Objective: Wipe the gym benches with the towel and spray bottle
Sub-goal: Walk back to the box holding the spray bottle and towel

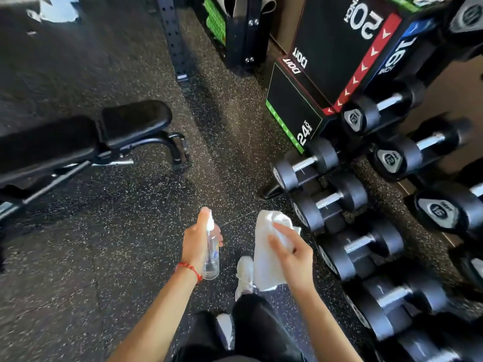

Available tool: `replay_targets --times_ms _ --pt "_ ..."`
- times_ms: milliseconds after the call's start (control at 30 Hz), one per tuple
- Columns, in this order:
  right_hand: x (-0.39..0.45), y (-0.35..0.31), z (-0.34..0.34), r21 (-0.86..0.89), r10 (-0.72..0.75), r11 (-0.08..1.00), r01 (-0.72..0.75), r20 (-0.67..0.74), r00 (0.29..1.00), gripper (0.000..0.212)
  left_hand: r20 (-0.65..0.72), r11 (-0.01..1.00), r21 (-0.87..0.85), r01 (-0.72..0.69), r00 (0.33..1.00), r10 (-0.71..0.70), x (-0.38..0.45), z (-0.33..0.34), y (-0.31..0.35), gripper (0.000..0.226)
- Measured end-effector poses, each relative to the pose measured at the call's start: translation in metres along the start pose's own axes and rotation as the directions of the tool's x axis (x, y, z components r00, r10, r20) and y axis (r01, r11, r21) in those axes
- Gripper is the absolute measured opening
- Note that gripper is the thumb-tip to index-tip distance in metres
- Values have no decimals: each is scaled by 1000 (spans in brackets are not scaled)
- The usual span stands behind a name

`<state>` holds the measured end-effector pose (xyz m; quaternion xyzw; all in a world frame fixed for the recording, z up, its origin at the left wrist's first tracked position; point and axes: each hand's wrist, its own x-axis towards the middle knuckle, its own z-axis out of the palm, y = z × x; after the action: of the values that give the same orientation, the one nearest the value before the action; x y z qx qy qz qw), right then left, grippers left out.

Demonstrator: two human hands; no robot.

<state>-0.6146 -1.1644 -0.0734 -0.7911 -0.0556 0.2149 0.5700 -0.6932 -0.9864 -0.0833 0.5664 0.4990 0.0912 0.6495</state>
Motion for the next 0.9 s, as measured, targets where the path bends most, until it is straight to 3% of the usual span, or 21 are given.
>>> replay_targets --times_ms 267,567,900 --pt "148 -42 13 12 -30 999 30 62 998 23 -86 999 -29 18 996 -20 109 47 75 62" --pt "280 -99 37 10 -27 1000 26 97 995 24 -70 992 -128 -9 998 0 214 77 162 57" --pt "432 -162 123 39 12 999 -14 39 999 28 -7 991 -129 -41 999 41 390 74 257 60"
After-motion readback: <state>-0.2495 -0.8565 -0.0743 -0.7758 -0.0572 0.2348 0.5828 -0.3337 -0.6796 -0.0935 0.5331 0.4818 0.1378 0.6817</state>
